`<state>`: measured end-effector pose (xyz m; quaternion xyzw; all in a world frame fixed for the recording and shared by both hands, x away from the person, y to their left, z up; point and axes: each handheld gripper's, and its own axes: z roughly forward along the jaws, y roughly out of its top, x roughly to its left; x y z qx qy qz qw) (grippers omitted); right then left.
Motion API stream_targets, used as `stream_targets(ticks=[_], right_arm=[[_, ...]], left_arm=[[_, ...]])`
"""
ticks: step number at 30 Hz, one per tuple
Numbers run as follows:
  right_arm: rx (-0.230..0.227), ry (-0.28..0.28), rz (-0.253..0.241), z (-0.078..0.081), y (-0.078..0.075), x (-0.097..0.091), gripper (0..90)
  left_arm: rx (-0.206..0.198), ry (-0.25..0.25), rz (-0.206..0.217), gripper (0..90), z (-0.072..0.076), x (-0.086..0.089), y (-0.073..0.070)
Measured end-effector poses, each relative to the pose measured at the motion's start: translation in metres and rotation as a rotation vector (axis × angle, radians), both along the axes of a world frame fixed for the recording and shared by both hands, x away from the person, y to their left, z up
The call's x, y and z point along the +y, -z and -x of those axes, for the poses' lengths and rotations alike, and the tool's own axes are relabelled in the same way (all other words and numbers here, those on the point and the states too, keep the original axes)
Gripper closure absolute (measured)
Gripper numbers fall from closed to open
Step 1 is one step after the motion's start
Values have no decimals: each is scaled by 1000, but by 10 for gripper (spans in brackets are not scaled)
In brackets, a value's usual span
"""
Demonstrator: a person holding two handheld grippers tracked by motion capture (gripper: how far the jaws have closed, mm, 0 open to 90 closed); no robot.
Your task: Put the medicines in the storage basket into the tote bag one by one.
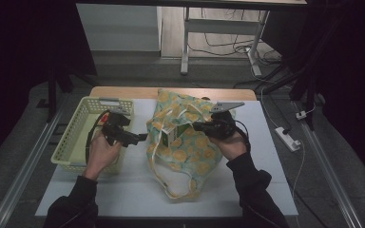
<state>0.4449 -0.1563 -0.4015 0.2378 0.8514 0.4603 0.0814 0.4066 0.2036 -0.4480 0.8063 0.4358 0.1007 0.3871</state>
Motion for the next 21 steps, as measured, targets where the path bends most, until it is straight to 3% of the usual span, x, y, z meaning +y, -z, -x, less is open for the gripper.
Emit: stream_targets(ticks=[15, 21], right_arm=[[-1, 0, -1, 0, 0, 1, 900], [-2, -1, 2, 0, 1, 1, 900]], left_arm=[[-15, -98, -2, 0, -11, 50, 4], [-16, -140, -65, 0, -18, 64, 9]])
